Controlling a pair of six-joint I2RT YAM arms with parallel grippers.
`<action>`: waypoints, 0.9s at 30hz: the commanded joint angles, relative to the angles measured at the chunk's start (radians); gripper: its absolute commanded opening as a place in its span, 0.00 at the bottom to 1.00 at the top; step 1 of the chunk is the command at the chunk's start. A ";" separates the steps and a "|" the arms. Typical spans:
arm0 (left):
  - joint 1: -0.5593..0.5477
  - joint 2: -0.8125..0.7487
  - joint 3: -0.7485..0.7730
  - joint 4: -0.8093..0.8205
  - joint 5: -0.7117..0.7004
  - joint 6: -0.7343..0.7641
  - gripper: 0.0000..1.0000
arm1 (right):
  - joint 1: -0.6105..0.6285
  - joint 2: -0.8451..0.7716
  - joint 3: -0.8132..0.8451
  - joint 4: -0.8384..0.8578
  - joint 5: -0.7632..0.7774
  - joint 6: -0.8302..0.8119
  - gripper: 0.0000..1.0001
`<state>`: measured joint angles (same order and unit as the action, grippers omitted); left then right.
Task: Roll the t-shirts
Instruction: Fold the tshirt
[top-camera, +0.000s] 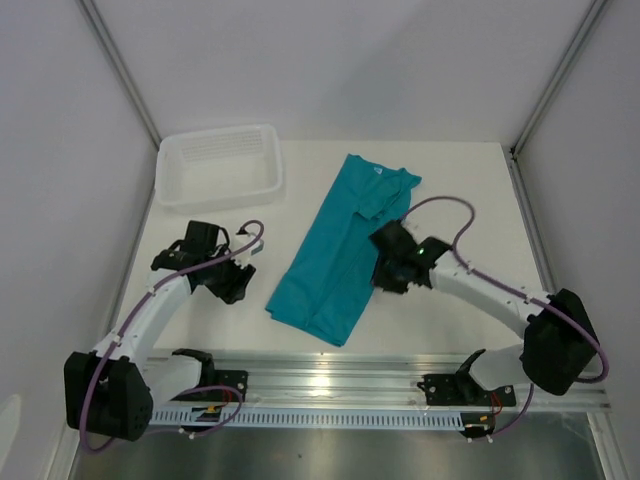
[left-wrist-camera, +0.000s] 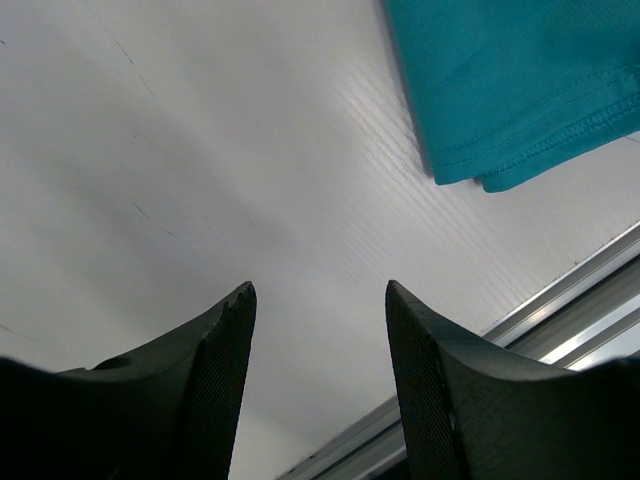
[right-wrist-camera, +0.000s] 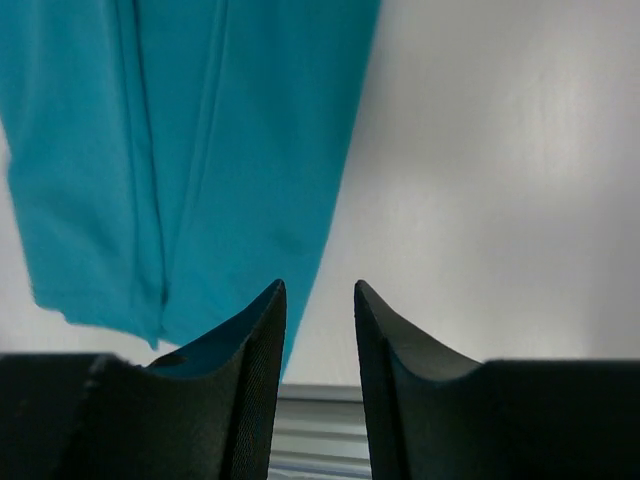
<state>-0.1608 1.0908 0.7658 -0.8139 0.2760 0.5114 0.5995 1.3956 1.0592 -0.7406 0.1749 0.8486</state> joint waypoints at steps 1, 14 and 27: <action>0.007 -0.064 -0.045 0.030 0.049 -0.031 0.59 | 0.290 -0.049 -0.126 0.065 0.030 0.257 0.38; -0.008 -0.186 -0.086 0.134 -0.004 -0.077 0.61 | 0.709 0.118 -0.168 0.178 0.156 0.601 0.38; -0.046 -0.181 -0.105 0.151 -0.038 -0.082 0.61 | 0.700 0.043 -0.303 0.251 0.182 0.714 0.39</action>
<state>-0.2001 0.9279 0.6678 -0.6895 0.2455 0.4446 1.3025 1.4818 0.7685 -0.5171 0.2966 1.4948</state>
